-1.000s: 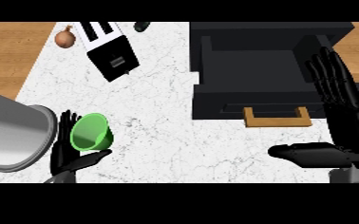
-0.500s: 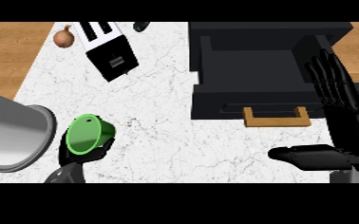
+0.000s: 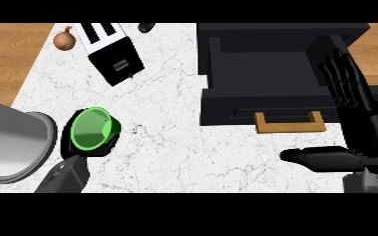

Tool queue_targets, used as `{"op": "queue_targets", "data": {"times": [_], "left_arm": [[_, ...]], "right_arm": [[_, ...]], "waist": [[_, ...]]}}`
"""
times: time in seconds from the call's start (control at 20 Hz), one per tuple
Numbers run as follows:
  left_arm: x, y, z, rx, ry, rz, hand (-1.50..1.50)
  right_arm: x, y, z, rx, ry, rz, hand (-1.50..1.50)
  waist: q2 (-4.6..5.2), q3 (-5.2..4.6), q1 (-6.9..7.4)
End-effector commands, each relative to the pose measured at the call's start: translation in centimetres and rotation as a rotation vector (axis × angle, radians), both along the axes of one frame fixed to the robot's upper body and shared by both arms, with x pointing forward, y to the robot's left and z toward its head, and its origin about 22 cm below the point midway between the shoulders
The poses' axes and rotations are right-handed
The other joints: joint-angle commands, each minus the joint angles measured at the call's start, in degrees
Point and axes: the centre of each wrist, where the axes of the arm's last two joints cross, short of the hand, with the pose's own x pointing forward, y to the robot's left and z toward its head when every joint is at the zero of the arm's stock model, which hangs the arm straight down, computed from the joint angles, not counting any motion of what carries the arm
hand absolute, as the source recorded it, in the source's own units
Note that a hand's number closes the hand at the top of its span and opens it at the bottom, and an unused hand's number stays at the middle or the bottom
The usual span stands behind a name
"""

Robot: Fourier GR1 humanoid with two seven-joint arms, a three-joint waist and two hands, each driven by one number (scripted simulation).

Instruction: Pick up the cup, place it into the drawer and close the drawer

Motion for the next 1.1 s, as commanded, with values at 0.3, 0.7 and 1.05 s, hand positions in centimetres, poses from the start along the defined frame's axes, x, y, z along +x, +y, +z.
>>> {"op": "queue_targets", "data": {"times": [0.3, 0.7, 1.05], "left_arm": [[3.5, -2.4, 2.6, -0.034, -0.294, -0.067, 1.50], [8.0, -7.0, 8.9, 0.068, -0.374, -0.229, 1.50], [12.4, -11.3, 19.3, 0.129, -0.404, -0.265, 1.50]], "right_arm": [[-0.9, -0.1, 0.9, -0.016, 0.000, -0.015, -1.50], [-1.8, -1.1, -0.3, -0.004, 0.006, -0.045, -1.50], [-0.6, -1.3, 0.9, -0.005, 0.010, -0.031, -1.50]], "waist": [[-0.38, 0.10, 0.40], [-1.01, 0.30, 1.88], [-0.79, 0.26, 1.42]]}}
